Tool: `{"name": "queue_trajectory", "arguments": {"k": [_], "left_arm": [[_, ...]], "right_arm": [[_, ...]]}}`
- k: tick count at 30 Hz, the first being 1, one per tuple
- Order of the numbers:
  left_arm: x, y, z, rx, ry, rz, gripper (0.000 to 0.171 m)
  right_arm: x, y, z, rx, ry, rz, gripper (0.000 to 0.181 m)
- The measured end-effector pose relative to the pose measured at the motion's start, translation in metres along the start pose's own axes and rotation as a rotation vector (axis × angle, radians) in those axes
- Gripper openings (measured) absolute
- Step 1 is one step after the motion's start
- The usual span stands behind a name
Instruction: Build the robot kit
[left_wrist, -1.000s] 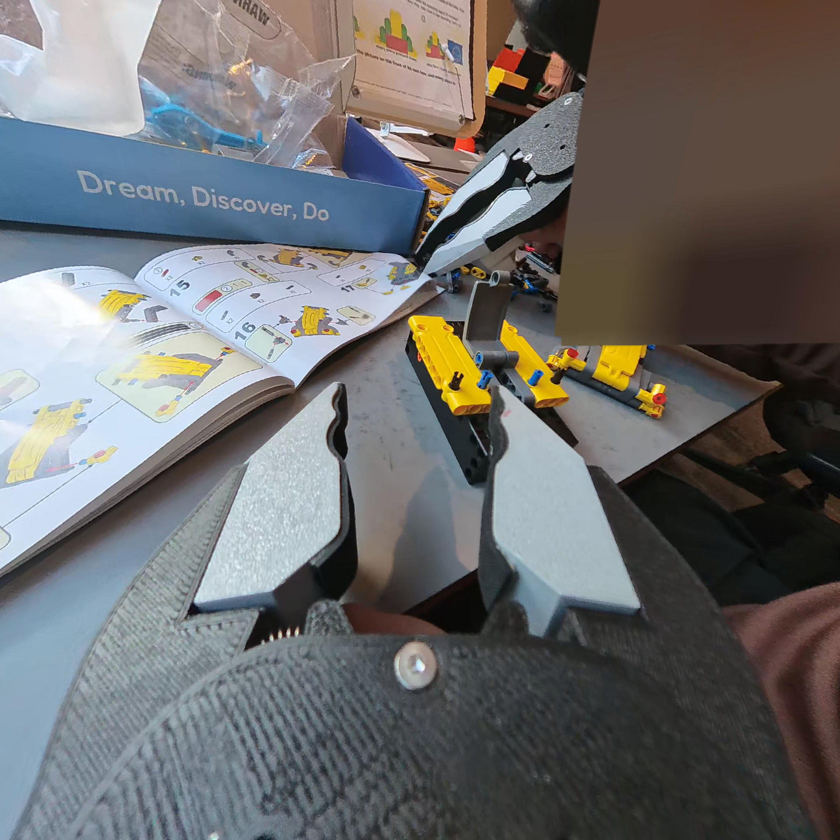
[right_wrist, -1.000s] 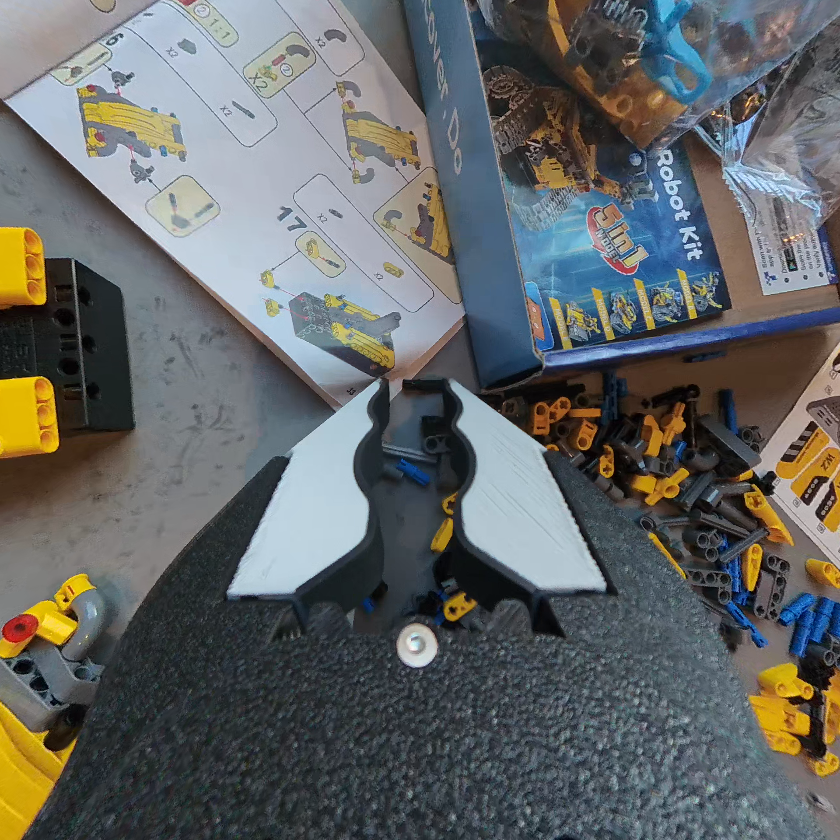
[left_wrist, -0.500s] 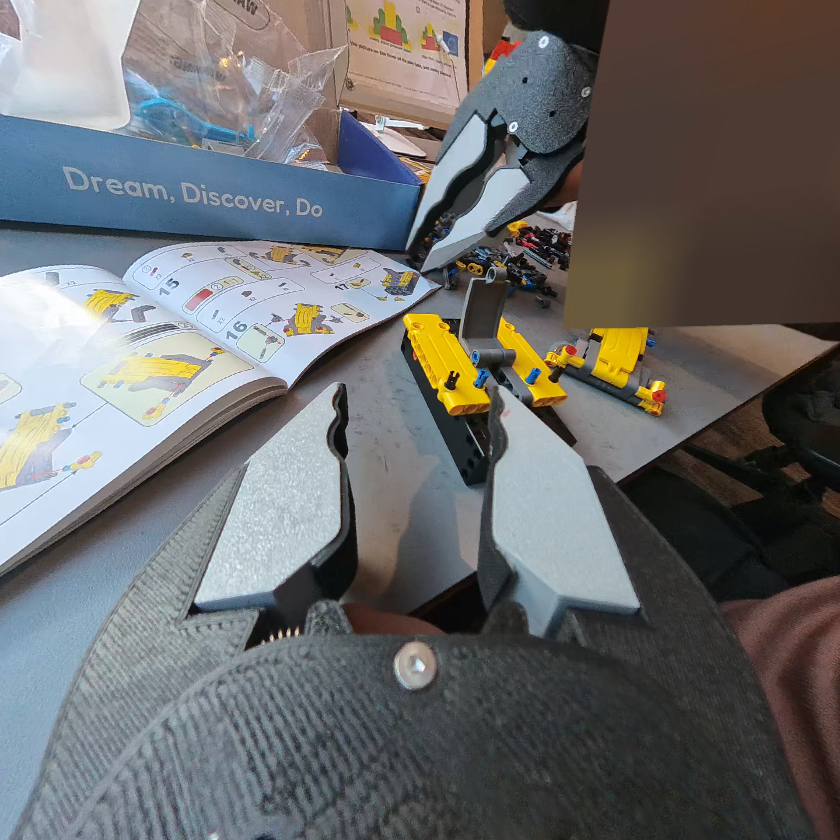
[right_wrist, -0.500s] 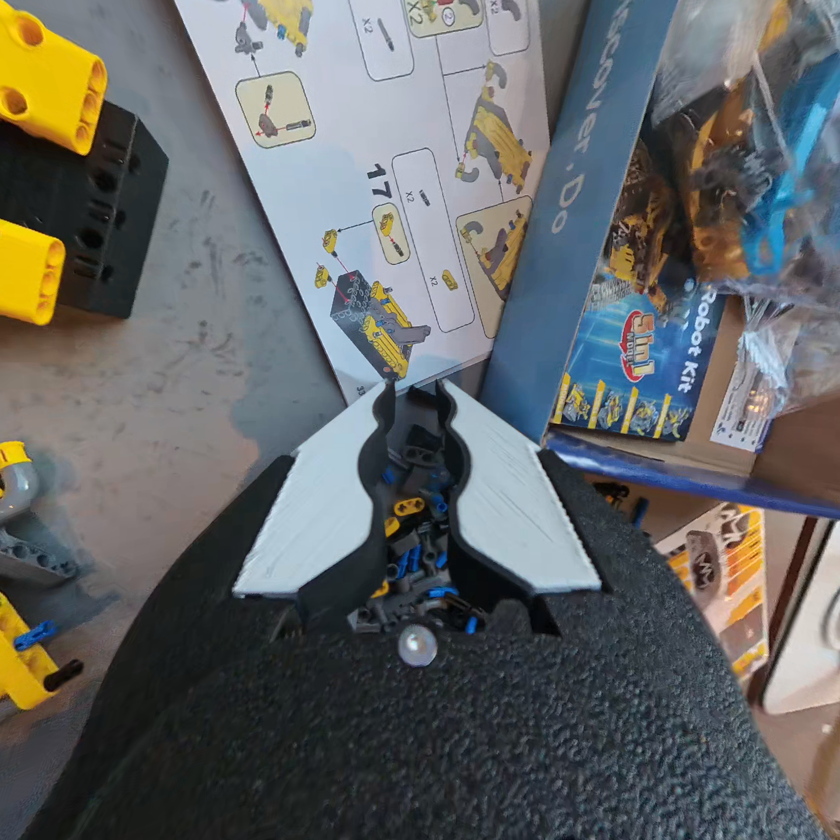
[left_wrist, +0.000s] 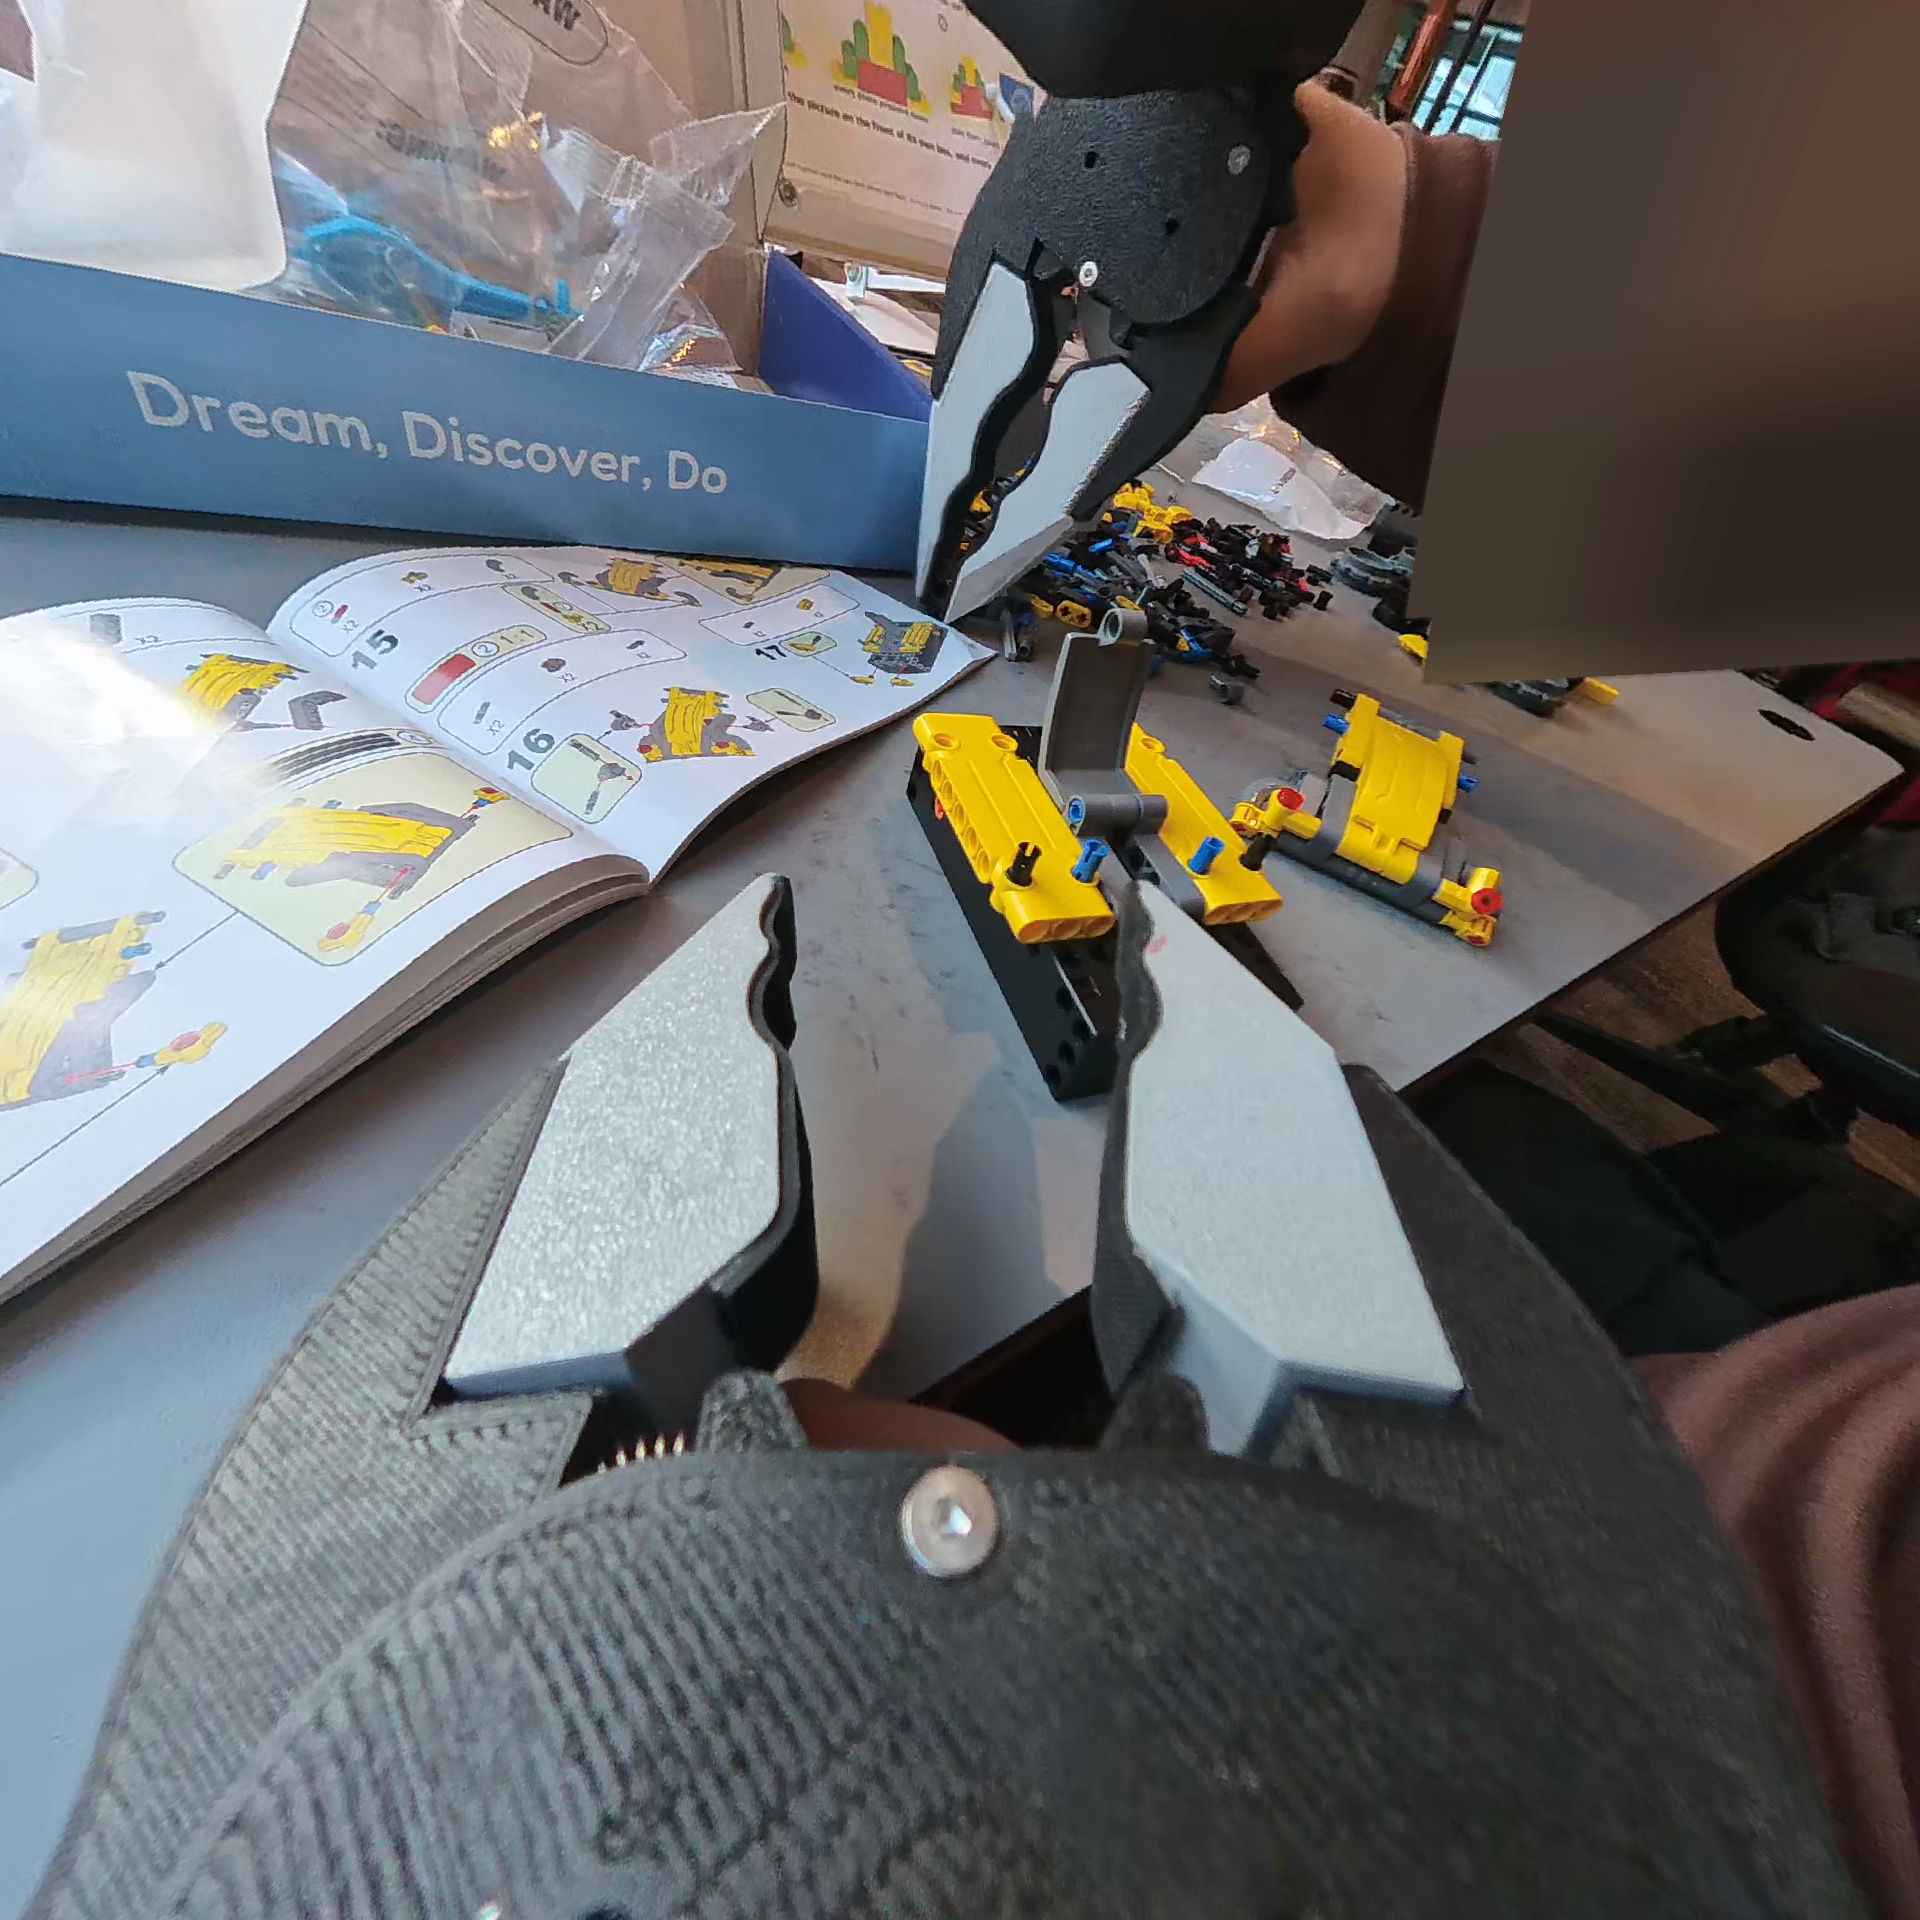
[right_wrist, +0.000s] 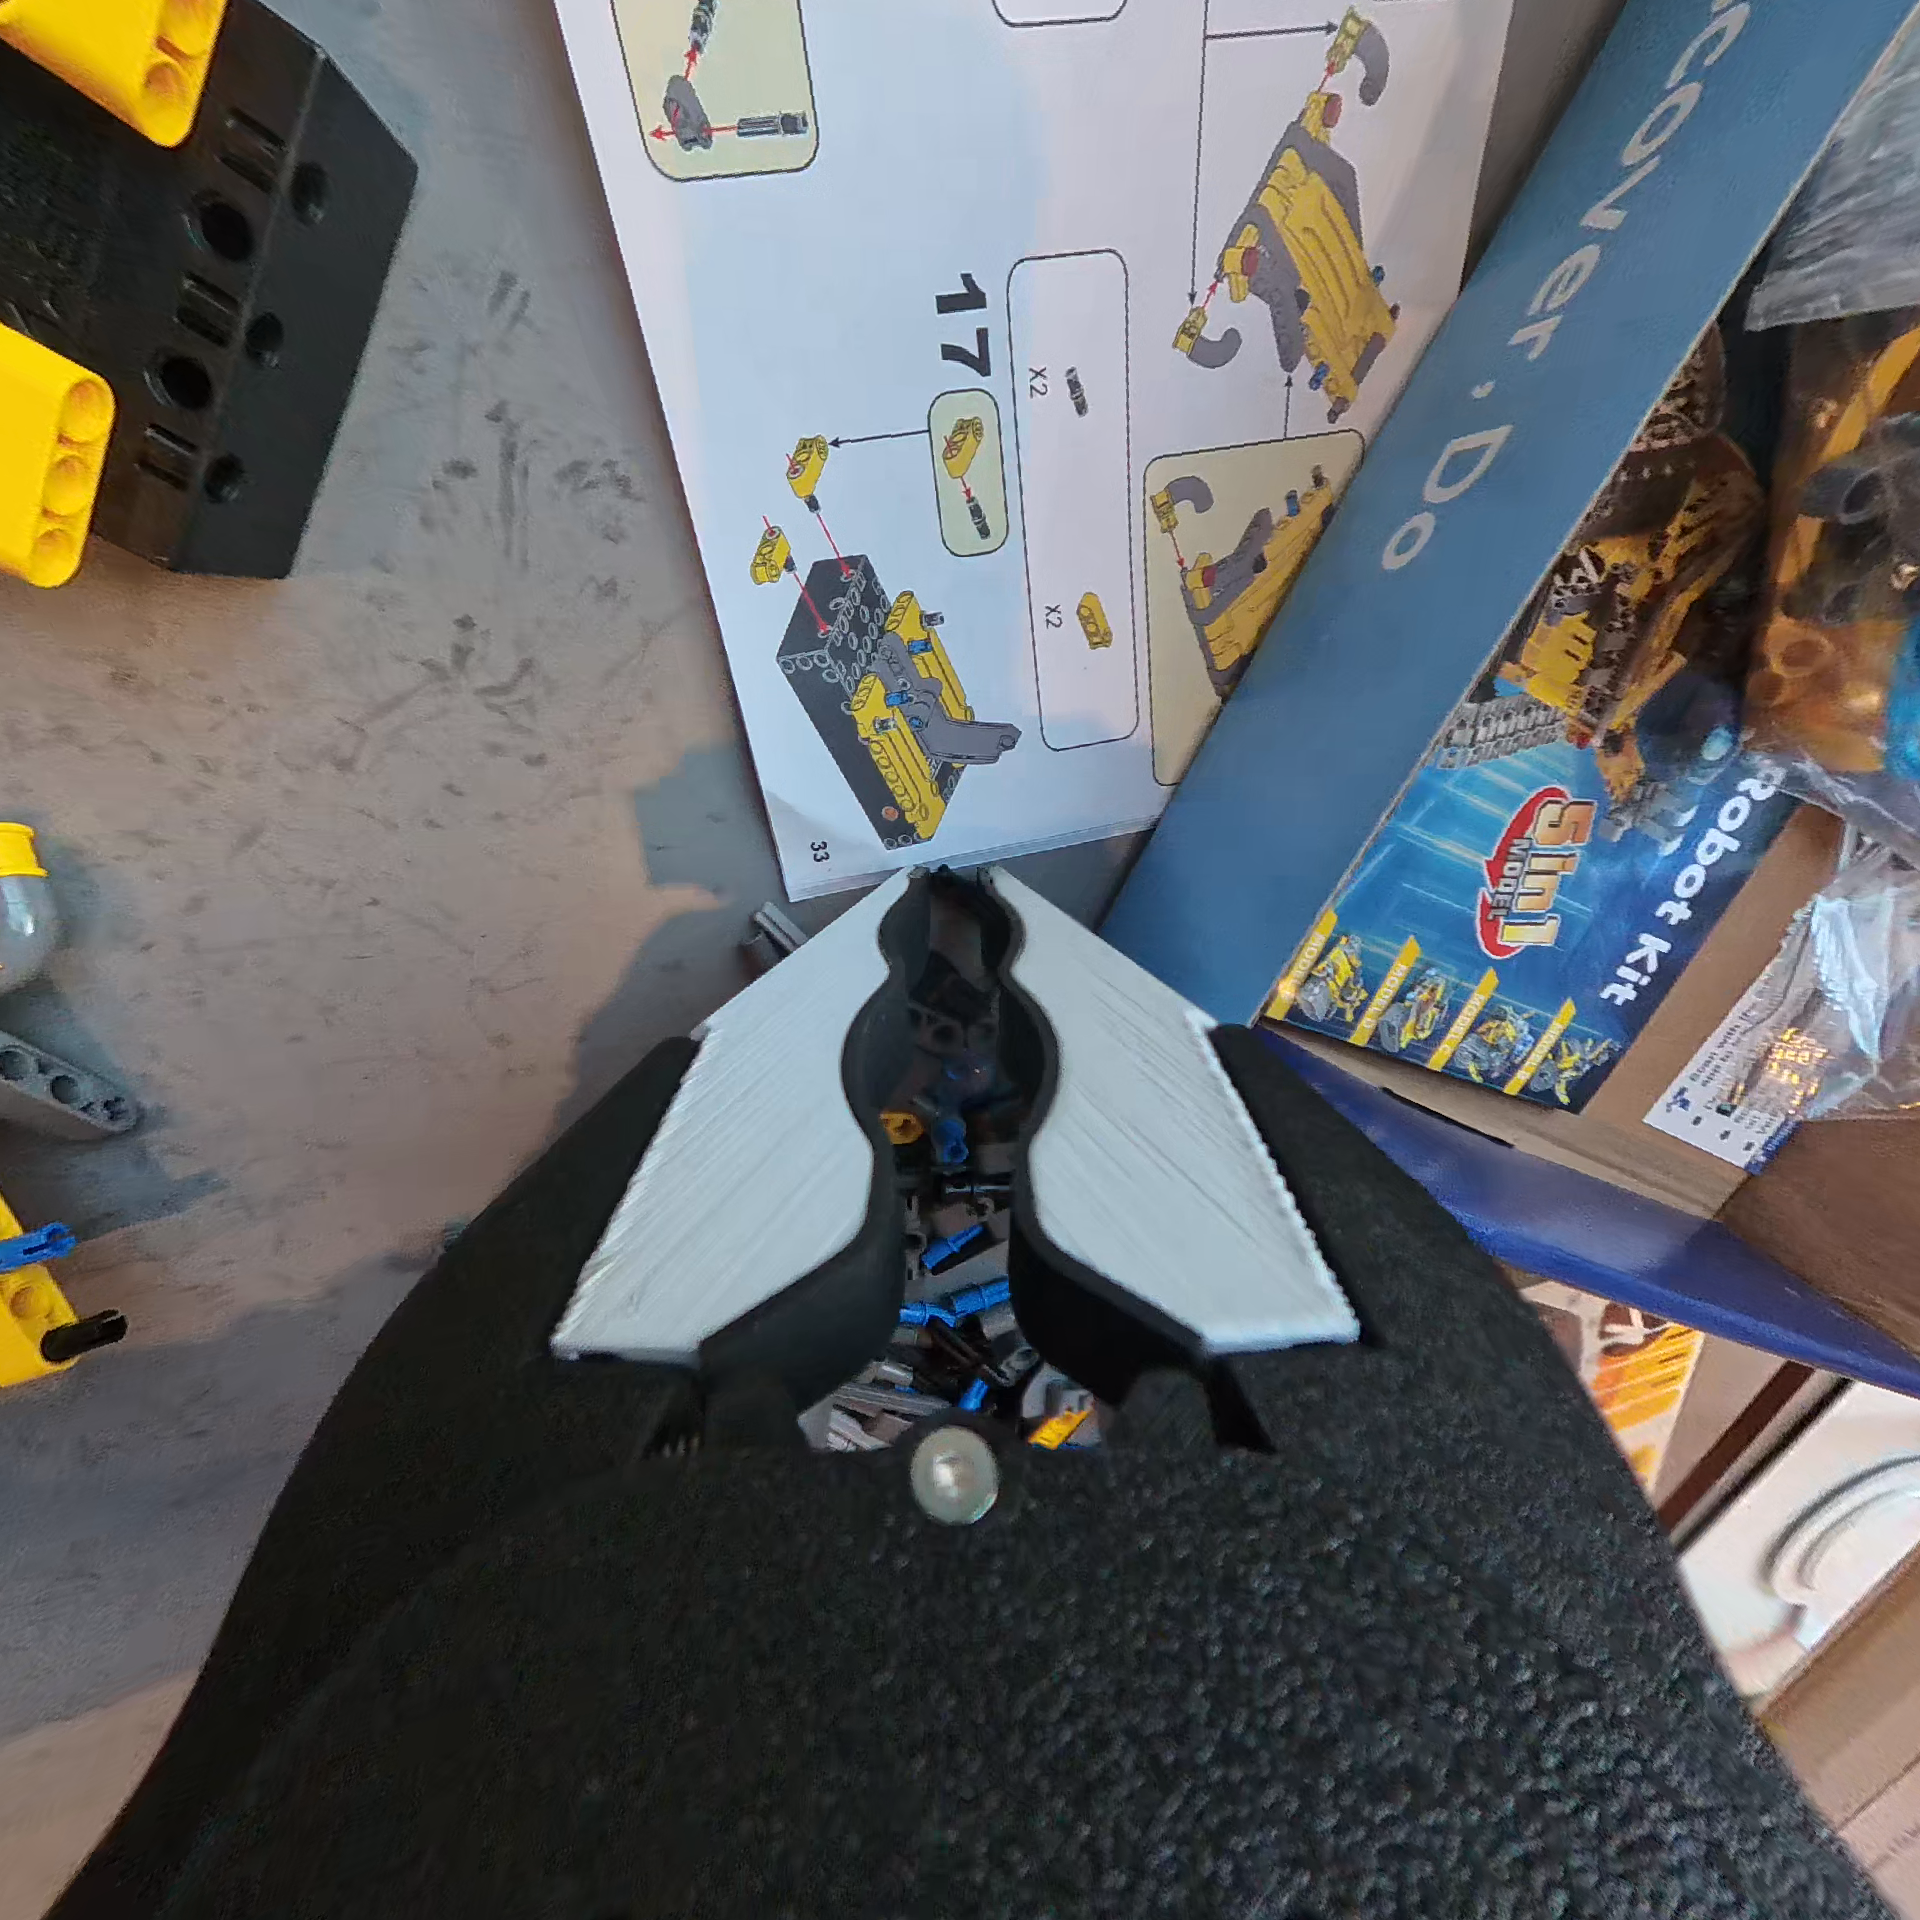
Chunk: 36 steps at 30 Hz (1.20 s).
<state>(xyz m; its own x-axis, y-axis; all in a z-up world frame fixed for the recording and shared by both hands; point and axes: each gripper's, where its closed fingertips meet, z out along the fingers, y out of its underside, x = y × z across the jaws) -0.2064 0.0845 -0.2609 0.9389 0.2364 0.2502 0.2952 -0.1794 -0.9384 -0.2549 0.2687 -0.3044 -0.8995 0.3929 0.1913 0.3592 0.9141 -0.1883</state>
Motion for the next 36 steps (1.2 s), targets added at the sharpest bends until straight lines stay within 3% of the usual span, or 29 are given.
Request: {"name": "queue_trajectory", "arguments": {"k": [28, 36], "left_arm": [[0.004, 0.001, 0.000, -0.002, 0.004, 0.018, 0.060], [0.004, 0.001, 0.000, -0.001, 0.001, 0.027, 0.060]], "right_arm": [[-0.001, -0.001, -0.002, -0.003, 0.041, 0.004, 0.008], [-0.005, -0.004, -0.023, 0.078, 0.083, 0.052, 0.008]]}}
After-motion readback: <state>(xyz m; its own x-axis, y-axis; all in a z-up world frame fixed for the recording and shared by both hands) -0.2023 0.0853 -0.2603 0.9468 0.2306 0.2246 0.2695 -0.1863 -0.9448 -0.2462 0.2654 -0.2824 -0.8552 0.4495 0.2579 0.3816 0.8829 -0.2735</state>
